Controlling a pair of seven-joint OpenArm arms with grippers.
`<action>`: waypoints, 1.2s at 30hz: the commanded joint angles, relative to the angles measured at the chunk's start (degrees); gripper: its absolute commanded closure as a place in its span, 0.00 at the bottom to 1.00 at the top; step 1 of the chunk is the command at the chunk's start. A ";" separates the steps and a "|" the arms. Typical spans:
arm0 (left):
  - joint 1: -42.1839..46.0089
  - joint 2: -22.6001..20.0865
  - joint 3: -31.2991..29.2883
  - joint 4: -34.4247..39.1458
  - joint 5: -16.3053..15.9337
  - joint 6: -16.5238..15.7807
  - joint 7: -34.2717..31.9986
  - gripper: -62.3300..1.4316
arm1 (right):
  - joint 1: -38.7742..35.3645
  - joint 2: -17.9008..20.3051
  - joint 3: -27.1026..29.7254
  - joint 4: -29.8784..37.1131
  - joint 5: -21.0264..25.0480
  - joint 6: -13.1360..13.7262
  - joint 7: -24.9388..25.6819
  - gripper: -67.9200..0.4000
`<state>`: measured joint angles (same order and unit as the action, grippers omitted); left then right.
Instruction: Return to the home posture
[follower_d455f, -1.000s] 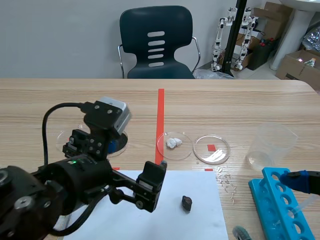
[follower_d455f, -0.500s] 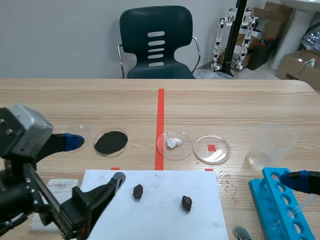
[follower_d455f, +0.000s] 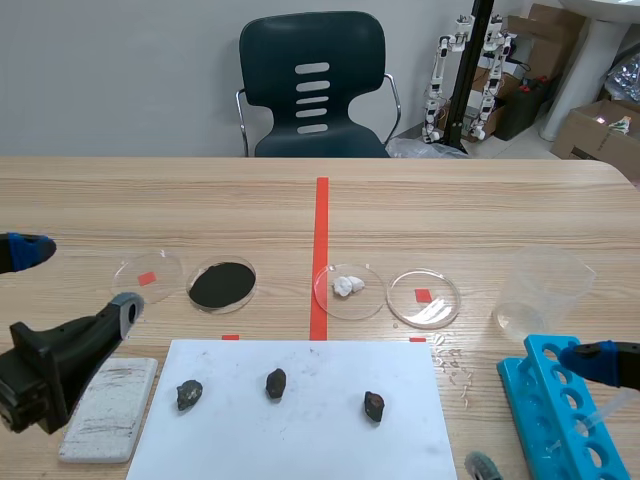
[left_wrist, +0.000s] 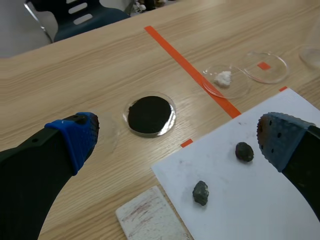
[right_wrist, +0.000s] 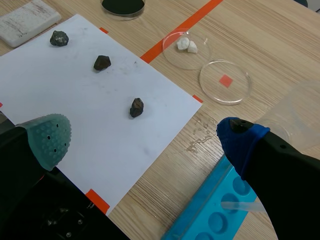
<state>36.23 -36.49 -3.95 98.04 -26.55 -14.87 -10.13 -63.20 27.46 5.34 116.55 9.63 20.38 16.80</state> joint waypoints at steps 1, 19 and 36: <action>0.24 1.29 -0.63 1.03 0.68 -0.44 -1.27 0.00 | 0.35 0.31 0.20 0.72 0.63 0.00 0.98 0.10; 1.86 1.68 -1.55 1.03 3.67 -8.92 -3.37 0.00 | 0.35 0.31 0.20 0.72 0.63 0.00 1.05 0.10; 1.86 1.68 -1.55 1.03 3.65 -8.92 -3.37 0.00 | 0.35 0.31 0.20 0.72 0.63 0.00 1.05 0.10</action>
<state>37.95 -34.61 -5.67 98.04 -22.52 -24.03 -12.49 -63.20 27.46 5.34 116.55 9.63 20.38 16.80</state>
